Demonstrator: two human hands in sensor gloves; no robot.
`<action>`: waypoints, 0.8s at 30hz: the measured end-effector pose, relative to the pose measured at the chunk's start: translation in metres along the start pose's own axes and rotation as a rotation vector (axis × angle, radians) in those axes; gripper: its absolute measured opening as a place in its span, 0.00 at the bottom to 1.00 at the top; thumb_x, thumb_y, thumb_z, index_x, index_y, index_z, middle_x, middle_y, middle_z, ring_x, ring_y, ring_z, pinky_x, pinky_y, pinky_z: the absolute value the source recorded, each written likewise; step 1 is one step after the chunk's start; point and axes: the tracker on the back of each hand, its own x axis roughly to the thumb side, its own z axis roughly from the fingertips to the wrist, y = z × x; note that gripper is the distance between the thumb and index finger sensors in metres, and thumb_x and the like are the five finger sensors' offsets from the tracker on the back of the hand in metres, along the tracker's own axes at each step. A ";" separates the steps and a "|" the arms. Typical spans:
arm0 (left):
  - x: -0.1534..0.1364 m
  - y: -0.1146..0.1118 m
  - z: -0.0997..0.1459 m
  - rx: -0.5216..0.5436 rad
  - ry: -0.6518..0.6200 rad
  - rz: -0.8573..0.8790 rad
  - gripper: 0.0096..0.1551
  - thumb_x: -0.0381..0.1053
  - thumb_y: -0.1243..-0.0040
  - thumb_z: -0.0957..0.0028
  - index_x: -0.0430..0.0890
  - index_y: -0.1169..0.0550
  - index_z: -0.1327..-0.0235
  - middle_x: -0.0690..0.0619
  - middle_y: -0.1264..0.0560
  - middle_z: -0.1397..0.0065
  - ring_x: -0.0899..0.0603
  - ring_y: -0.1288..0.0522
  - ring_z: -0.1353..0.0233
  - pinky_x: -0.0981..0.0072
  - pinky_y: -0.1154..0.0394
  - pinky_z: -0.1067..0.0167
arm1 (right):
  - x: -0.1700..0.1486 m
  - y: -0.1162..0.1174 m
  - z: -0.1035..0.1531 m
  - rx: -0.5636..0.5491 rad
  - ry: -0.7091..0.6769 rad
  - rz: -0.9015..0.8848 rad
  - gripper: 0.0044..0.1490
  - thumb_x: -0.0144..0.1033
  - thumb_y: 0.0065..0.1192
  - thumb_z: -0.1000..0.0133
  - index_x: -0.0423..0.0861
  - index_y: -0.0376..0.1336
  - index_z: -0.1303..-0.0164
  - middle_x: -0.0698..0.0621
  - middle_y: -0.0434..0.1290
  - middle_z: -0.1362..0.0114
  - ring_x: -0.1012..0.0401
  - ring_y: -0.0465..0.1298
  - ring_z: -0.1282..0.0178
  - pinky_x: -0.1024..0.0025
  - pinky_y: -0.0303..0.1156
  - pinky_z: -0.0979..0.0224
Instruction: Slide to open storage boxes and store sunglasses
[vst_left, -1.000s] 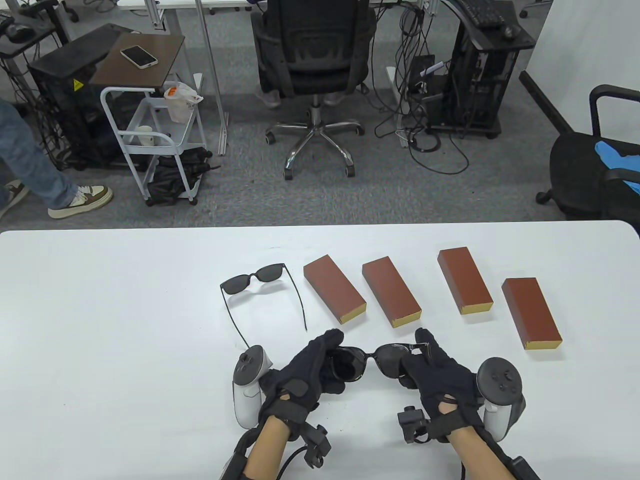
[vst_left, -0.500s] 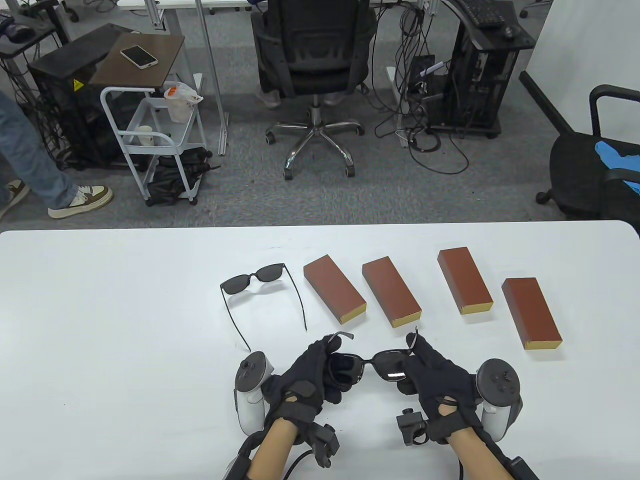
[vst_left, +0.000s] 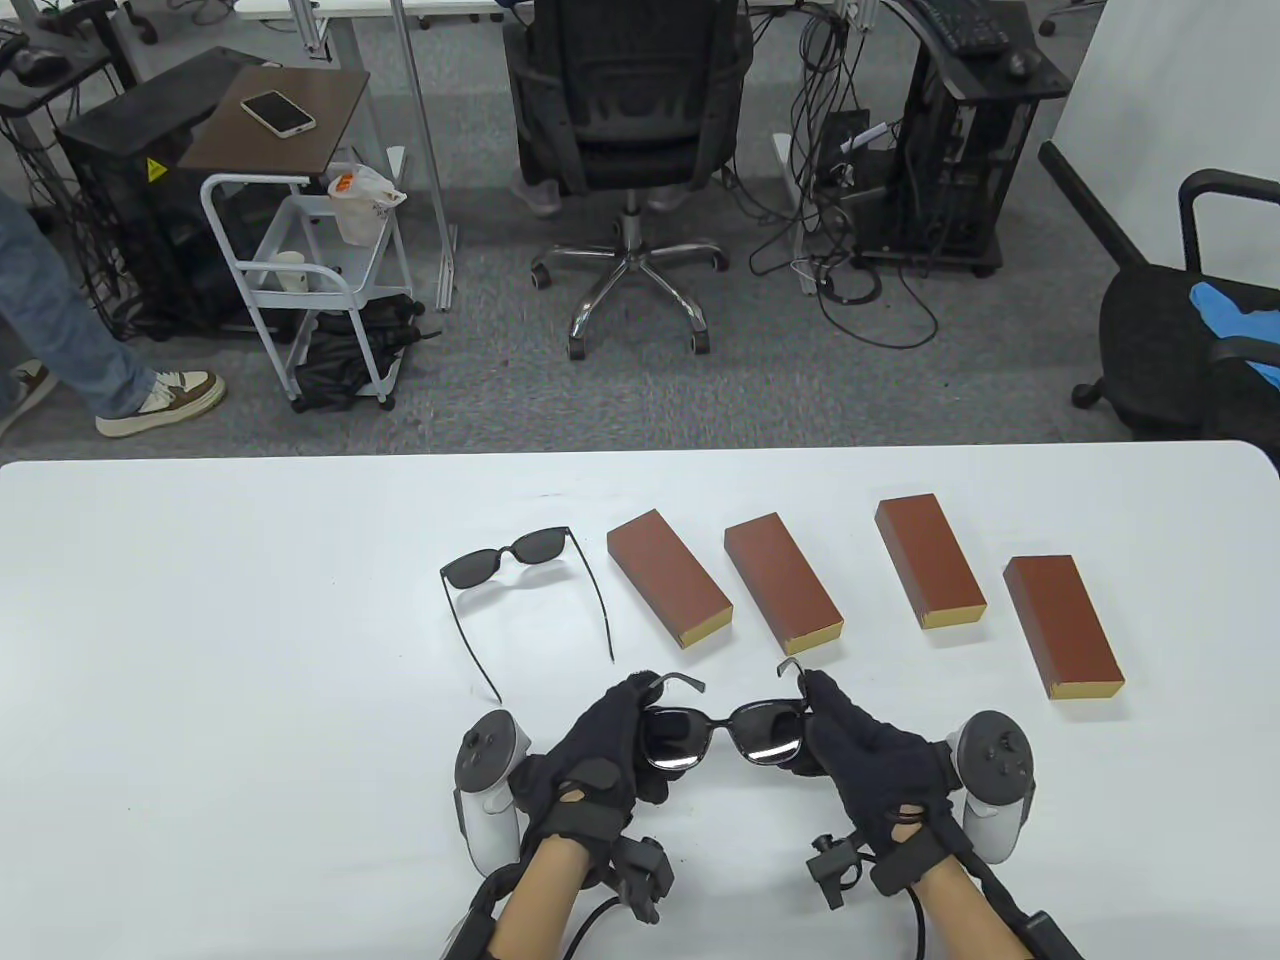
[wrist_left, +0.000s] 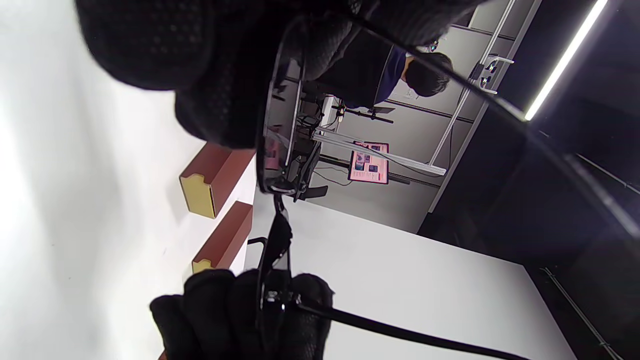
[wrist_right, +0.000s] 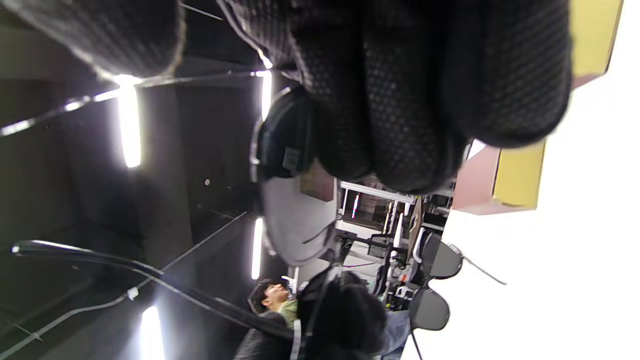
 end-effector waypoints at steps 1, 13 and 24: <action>0.000 0.000 0.000 0.005 -0.001 -0.010 0.36 0.62 0.51 0.42 0.45 0.31 0.25 0.43 0.21 0.34 0.43 0.17 0.50 0.54 0.19 0.57 | 0.000 0.000 0.000 -0.005 0.002 -0.002 0.41 0.63 0.59 0.58 0.47 0.64 0.41 0.43 0.84 0.50 0.47 0.86 0.53 0.53 0.82 0.50; 0.001 0.003 -0.002 0.061 -0.009 -0.113 0.30 0.53 0.43 0.45 0.46 0.26 0.29 0.45 0.18 0.38 0.45 0.15 0.53 0.54 0.18 0.59 | 0.000 -0.002 0.001 -0.028 0.015 0.022 0.37 0.62 0.59 0.57 0.49 0.68 0.46 0.45 0.85 0.51 0.48 0.86 0.55 0.54 0.82 0.51; 0.003 0.002 -0.002 0.108 -0.032 -0.167 0.29 0.51 0.38 0.48 0.47 0.23 0.32 0.45 0.15 0.43 0.47 0.13 0.56 0.55 0.17 0.62 | 0.000 -0.005 0.001 -0.042 0.027 0.010 0.34 0.62 0.60 0.57 0.50 0.73 0.53 0.47 0.87 0.57 0.50 0.88 0.60 0.56 0.84 0.56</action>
